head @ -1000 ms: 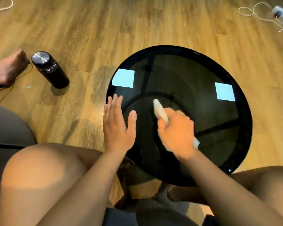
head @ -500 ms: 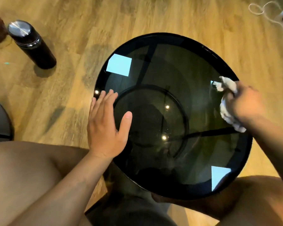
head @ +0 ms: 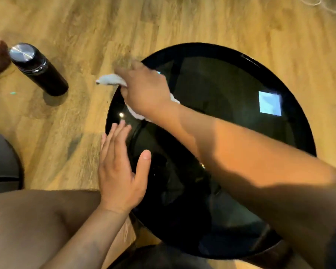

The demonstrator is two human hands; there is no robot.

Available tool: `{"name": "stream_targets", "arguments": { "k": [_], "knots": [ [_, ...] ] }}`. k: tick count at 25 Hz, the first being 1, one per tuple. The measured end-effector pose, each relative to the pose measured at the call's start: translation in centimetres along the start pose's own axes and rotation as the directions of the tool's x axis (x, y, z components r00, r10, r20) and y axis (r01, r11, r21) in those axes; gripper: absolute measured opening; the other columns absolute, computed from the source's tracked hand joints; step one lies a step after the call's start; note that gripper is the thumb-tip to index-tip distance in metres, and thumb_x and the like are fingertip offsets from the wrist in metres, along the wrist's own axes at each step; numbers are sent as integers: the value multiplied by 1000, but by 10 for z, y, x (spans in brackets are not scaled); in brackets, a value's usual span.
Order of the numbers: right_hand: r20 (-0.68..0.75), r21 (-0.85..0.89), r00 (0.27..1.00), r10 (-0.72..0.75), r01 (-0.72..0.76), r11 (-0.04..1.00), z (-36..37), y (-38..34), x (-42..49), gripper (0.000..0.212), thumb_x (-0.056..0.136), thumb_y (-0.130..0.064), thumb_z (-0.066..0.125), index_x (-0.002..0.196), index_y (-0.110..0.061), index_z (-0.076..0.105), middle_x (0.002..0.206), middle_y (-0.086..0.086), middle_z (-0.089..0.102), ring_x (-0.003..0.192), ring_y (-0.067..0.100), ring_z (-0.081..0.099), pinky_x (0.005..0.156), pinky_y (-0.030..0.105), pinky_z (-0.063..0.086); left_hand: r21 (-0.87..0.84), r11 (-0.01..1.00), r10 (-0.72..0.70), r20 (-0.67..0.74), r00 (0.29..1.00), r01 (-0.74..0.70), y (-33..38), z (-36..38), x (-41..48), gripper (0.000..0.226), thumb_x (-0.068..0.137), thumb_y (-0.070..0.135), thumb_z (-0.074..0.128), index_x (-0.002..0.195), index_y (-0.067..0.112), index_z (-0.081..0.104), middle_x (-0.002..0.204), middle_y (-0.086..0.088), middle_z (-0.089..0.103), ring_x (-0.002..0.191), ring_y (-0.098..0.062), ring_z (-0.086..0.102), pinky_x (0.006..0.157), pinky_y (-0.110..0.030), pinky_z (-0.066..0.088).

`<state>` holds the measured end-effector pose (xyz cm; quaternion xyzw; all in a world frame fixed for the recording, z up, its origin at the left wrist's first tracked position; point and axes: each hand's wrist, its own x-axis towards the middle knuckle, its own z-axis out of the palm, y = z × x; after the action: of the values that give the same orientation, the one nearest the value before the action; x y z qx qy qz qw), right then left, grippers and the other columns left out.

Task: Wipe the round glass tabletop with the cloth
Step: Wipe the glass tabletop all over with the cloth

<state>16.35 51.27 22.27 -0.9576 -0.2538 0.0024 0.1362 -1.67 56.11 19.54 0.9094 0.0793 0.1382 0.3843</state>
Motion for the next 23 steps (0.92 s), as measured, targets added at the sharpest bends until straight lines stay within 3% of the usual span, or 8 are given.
{"name": "stream_targets", "arguments": {
  "k": [2,5,7,11,14,16,18,23],
  "knots": [
    [-46,-118,990,131,-135,984,-20,61,14,29,87,-24,47,115,-27,57,108,11,58,86,37,62,61,35,31,4,1000,-5,3,1000,5,-2,1,-1,60,95,39,41,140,0,45,150,-13,46,147,-29,33,124,-47,16],
    [-49,-271,910,412,-409,872,-62,176,11,34,87,-17,46,118,-25,57,115,19,61,99,42,62,70,39,42,-9,1000,-6,-1,1000,6,0,0,-3,58,95,38,41,138,0,47,149,-14,47,146,-30,34,124,-47,16],
    [-44,-312,848,528,-513,799,-89,237,-28,37,83,-15,46,117,-21,58,113,23,62,101,42,61,79,43,48,-4,1000,-12,0,1000,12,-1,0,-3,58,95,39,41,138,0,48,148,-15,48,146,-30,35,124,-47,16],
    [-31,-335,735,678,-647,686,-107,284,-150,29,88,-23,42,116,-19,50,106,29,57,98,45,56,77,44,46,-12,1000,-14,6,1000,14,-2,2,-1,57,95,40,40,137,4,49,149,-14,49,145,-29,35,124,-47,16],
    [1,-323,692,722,-683,655,-109,266,-241,24,91,-23,45,114,-16,48,89,26,56,85,40,53,69,40,39,-28,1000,-12,-3,1000,12,-2,2,-2,57,96,43,39,138,5,49,149,-13,49,145,-28,35,124,-45,16],
    [-3,-310,670,742,-707,636,-104,232,-290,21,93,-24,47,111,-14,51,78,18,55,72,35,52,62,39,39,-40,999,-18,-21,1000,17,-3,3,-2,56,96,45,38,138,8,48,149,-11,49,145,-27,34,125,-37,12],
    [37,-316,668,744,-698,642,-89,175,-324,22,91,-25,49,112,-18,48,80,15,55,75,35,54,63,39,40,-47,999,-15,-36,999,14,-5,4,-3,56,97,46,38,138,9,47,149,-10,49,146,-27,34,123,-29,8],
    [56,-263,757,651,-618,741,-45,19,-311,37,87,-34,53,123,-32,42,96,5,53,72,28,59,62,34,45,-50,998,-44,-23,999,43,-2,4,-3,57,96,49,38,137,12,48,149,-9,49,147,-25,33,123,-35,9]
  ]
}}
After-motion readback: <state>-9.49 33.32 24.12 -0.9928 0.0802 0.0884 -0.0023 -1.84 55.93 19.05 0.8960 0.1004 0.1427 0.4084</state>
